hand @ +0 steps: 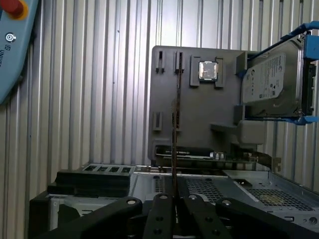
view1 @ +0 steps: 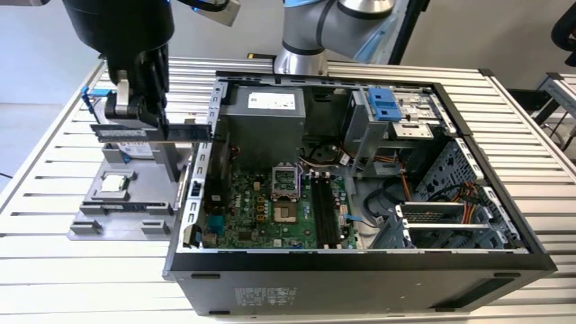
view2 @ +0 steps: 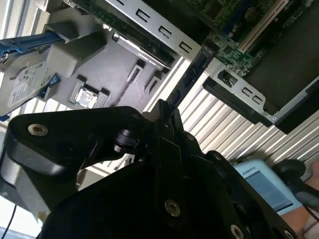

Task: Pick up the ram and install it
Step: 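Pick up the ram and move it above insertion slot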

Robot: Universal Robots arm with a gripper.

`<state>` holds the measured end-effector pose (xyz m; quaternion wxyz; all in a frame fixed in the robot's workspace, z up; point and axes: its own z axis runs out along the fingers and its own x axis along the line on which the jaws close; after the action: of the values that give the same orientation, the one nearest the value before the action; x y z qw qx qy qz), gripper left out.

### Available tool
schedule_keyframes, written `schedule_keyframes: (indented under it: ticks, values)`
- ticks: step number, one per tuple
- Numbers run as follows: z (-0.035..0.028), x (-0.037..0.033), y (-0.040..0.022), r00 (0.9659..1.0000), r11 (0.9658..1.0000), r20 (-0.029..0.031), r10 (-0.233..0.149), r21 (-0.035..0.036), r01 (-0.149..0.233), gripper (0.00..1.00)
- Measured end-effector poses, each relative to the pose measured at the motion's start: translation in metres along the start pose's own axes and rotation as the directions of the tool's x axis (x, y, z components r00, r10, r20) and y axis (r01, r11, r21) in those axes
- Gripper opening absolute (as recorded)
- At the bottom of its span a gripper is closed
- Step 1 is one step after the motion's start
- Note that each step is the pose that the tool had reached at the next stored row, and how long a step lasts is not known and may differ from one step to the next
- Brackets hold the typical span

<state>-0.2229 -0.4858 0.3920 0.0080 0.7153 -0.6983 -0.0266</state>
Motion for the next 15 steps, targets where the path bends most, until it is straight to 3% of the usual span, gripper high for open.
schedule_keyframes:
  ticks: [11, 15]
  values:
    - [-0.0017, 0.0008, -0.0337, 1.0000, 1.0000, 0.0000, 0.000, 0.0000, 0.000, 0.00]
    - [-0.0021, 0.0010, -0.0431, 1.0000, 1.0000, 0.0000, 0.000, 0.0000, 0.000, 0.00]
